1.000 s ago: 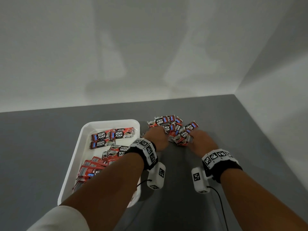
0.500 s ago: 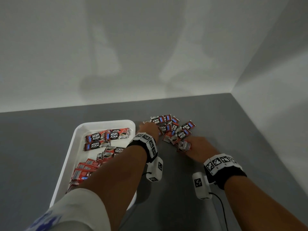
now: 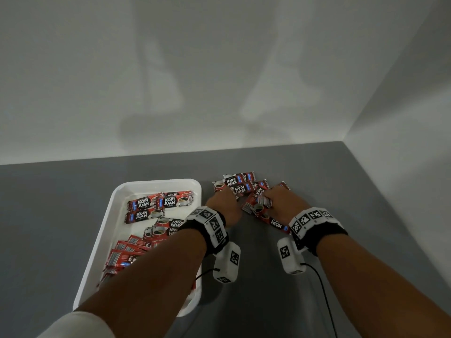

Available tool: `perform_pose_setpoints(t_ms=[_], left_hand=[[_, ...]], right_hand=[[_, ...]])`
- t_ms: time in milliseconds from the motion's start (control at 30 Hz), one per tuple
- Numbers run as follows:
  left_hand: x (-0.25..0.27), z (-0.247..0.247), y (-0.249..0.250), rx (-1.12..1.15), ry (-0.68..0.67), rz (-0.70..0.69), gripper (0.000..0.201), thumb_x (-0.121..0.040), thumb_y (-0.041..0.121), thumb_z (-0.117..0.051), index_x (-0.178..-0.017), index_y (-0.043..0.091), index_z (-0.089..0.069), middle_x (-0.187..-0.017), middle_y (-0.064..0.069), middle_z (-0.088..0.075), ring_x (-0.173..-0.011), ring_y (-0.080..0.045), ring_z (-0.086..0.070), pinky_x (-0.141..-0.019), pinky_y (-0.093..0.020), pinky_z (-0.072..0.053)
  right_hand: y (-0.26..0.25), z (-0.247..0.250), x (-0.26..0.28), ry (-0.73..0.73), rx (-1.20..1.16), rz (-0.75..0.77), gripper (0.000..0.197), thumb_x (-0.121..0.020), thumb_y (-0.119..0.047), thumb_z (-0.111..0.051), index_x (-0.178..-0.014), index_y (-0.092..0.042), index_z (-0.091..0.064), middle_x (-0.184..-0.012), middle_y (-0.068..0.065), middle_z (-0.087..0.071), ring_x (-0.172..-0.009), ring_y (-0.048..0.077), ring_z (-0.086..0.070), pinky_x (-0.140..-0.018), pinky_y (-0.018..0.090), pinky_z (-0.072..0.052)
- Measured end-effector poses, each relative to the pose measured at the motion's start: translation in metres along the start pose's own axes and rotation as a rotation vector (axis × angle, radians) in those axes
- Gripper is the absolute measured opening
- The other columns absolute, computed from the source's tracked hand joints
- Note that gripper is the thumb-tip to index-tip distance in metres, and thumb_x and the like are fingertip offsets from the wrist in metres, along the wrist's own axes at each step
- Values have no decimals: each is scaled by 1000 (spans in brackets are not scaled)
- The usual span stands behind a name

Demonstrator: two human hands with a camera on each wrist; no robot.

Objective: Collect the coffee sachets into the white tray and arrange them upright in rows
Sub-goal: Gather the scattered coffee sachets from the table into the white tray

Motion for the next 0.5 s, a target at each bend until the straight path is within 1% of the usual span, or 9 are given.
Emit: perform_pose_setpoints(t_ms=[67, 100, 167, 233, 267, 333, 367, 433, 500], left_hand=[[-4, -1, -5, -49, 9, 11, 28, -94, 17, -56, -120, 8, -60, -120, -9, -68, -110, -30, -68, -86, -34, -54], [-5, 1, -5, -70, 13, 23, 27, -95, 16, -55, -119, 6, -62, -122, -11, -68, -111, -31, -68, -87, -35, -55], [-9, 6, -3, -143, 49, 9, 30, -96, 15, -55, -123, 3, -61, -128, -15, -64, -117, -31, -64, -94, -36, -55], [-16, 9, -1, -203, 102, -14, 37, -98, 15, -56, -132, 2, -54, -136, -16, -56, -127, -32, -55, -103, -38, -48], [-18, 9, 0, -236, 126, -31, 39, -99, 15, -56, -136, 2, -51, -139, -16, -53, -130, -32, -51, -106, -39, -44], [-21, 9, 3, -265, 137, -24, 40, -101, 15, -54, -138, 2, -47, -142, -16, -51, -132, -33, -48, -108, -39, -41], [-23, 8, 3, -284, 130, -8, 40, -101, 15, -53, -139, 2, -46, -143, -16, -51, -133, -32, -49, -108, -39, -41], [-26, 5, 2, -277, 121, 14, 40, -101, 14, -54, -138, 2, -47, -142, -17, -52, -132, -33, -51, -107, -39, -43], [-32, 3, 1, -281, 95, 28, 36, -99, 13, -54, -134, 3, -50, -138, -17, -57, -127, -33, -56, -101, -39, -47]], right_hand=[[-3, -5, -5, 7, 48, 34, 37, -90, -25, -69, -127, -23, -64, -128, 6, -56, -122, 28, -53, -103, 42, -46], [-5, -4, -5, 14, 74, 39, 41, -90, -24, -69, -131, -23, -63, -132, 6, -53, -126, 28, -50, -106, 42, -44], [-5, 0, -8, 39, 103, 34, 42, -91, -25, -69, -132, -22, -61, -133, 6, -50, -129, 28, -44, -108, 41, -42], [-6, 4, -8, 32, 123, 37, 35, -90, -29, -70, -124, -22, -65, -126, 4, -56, -125, 27, -48, -106, 39, -43], [-5, 4, -8, 18, 111, 44, 29, -89, -31, -70, -117, -24, -66, -120, 2, -61, -118, 26, -54, -102, 38, -46], [-1, 6, -5, 1, 29, 37, 17, -89, -34, -70, -104, -27, -65, -104, -2, -67, -100, 21, -64, -87, 35, -52], [0, 9, -2, 7, -17, 25, 11, -90, -34, -69, -97, -28, -62, -98, -5, -66, -92, 19, -65, -77, 31, -51], [3, 17, 4, 40, -116, -3, 12, -93, -32, -66, -88, -26, -57, -87, -7, -62, -78, 15, -63, -64, 25, -45], [7, 21, 10, 50, -183, -32, 13, -93, -30, -66, -90, -21, -57, -81, -6, -62, -71, 15, -62, -57, 23, -40]])
Point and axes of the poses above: each hand's wrist, its own x-axis away from the middle knuckle, its own z-axis out of the back of the hand, y = z × x, the point moved 4 cm from there along -x, towards the middle knuckle
